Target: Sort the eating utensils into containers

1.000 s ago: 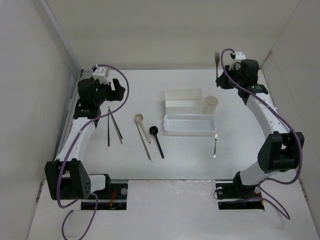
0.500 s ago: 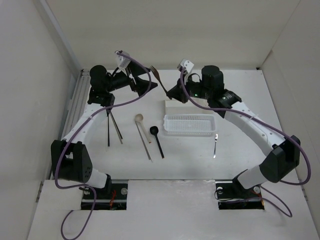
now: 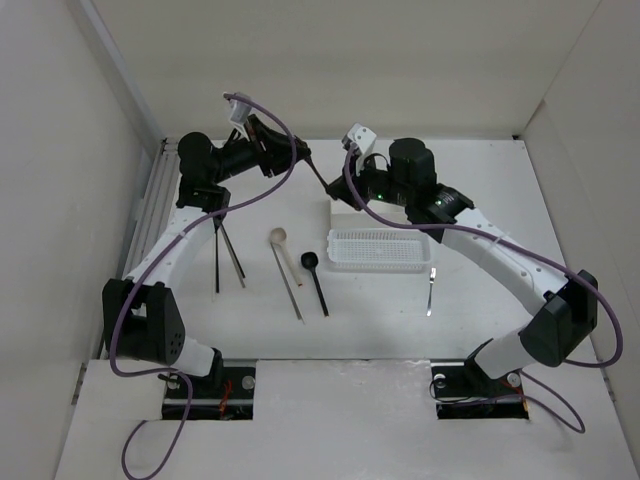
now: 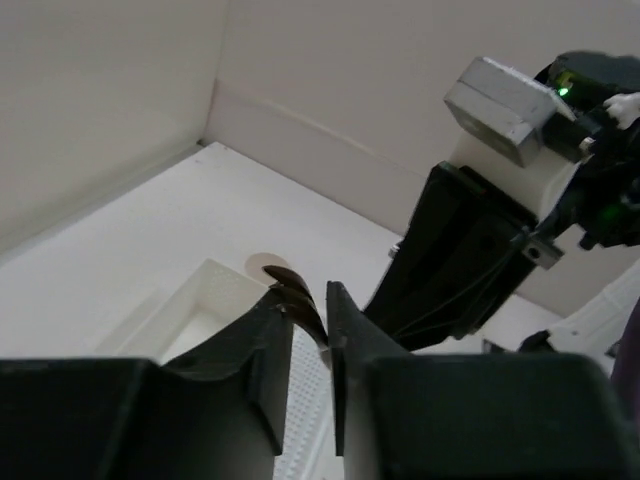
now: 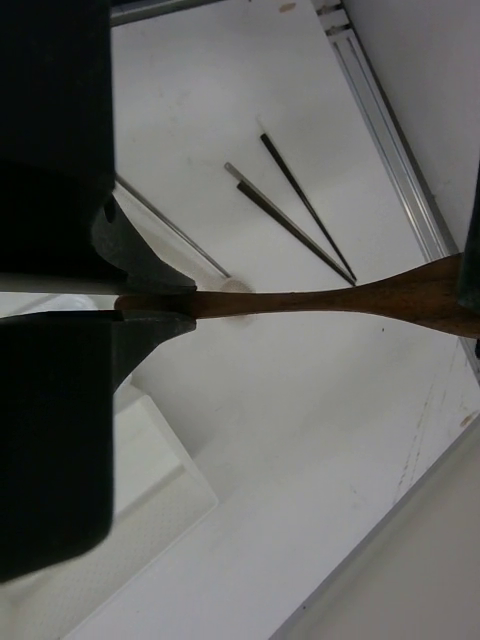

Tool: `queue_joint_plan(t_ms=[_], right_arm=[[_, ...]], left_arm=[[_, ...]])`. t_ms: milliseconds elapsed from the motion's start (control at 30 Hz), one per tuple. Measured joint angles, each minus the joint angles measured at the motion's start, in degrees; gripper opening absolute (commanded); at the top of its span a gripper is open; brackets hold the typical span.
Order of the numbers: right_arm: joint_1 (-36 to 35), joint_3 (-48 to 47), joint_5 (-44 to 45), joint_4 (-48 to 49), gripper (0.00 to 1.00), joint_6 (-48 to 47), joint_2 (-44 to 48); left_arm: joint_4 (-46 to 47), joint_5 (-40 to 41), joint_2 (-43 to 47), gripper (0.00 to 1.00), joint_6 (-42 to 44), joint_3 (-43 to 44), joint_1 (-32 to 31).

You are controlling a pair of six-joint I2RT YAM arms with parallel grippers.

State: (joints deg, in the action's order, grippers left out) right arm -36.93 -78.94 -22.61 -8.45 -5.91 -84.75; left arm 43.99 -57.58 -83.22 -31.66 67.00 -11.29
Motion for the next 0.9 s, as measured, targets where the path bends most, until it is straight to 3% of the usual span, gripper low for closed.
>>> queue_joint_plan(t_ms=[100, 400, 433, 467, 500, 533, 567, 667, 767, 900], right_arm=[[0.0, 0.0, 2.2, 0.1, 0.0, -1.0, 0.0], [-0.7, 0.0, 2.5, 1.3, 0.0, -1.2, 0.0], [-0.7, 0.0, 2.5, 1.4, 0.04, -1.3, 0.0], [-0.7, 0.0, 2.5, 1.5, 0.48, -1.3, 0.0], [-0.7, 0.0, 2.6, 1.4, 0.69, -1.1, 0.0], [-0.6, 0.0, 2.5, 1.5, 0.81, -1.3, 0.0], [-0.3, 0.0, 2.4, 1.6, 0.88, -1.2, 0.0], [1.3, -0.1, 0.2, 1.6, 0.89, -1.4, 0.0], [3.4, -1.8, -3.6, 1.5, 0.84, -1.3, -1.0], [4.3, -6.4, -8.0, 2.5, 0.7, -1.2, -4.7]], left_arm=[[-0.9, -0.2, 0.0, 0.0, -2.0, 0.0, -0.1], [-1.8, 1.7, 0.0, 0.0, -1.5, 0.0, -0.5], [-1.8, 1.8, 0.0, 0.0, -1.4, 0.0, -0.5], [-1.8, 1.7, 0.0, 0.0, -1.4, 0.0, -0.5], [-1.8, 1.7, 0.0, 0.0, -1.4, 0.0, -0.5], [-1.8, 1.7, 0.0, 0.0, -1.4, 0.0, -0.5], [-1.8, 1.4, 0.0, 0.0, -1.3, 0.0, -0.5], [-1.8, -0.3, 0.0, 0.0, -1.0, 0.0, -0.5], [-1.8, -3.4, 0.0, 0.0, -0.4, 0.0, -0.6], [-1.8, -7.8, 0.0, 0.0, 1.2, 0.0, -1.1]])
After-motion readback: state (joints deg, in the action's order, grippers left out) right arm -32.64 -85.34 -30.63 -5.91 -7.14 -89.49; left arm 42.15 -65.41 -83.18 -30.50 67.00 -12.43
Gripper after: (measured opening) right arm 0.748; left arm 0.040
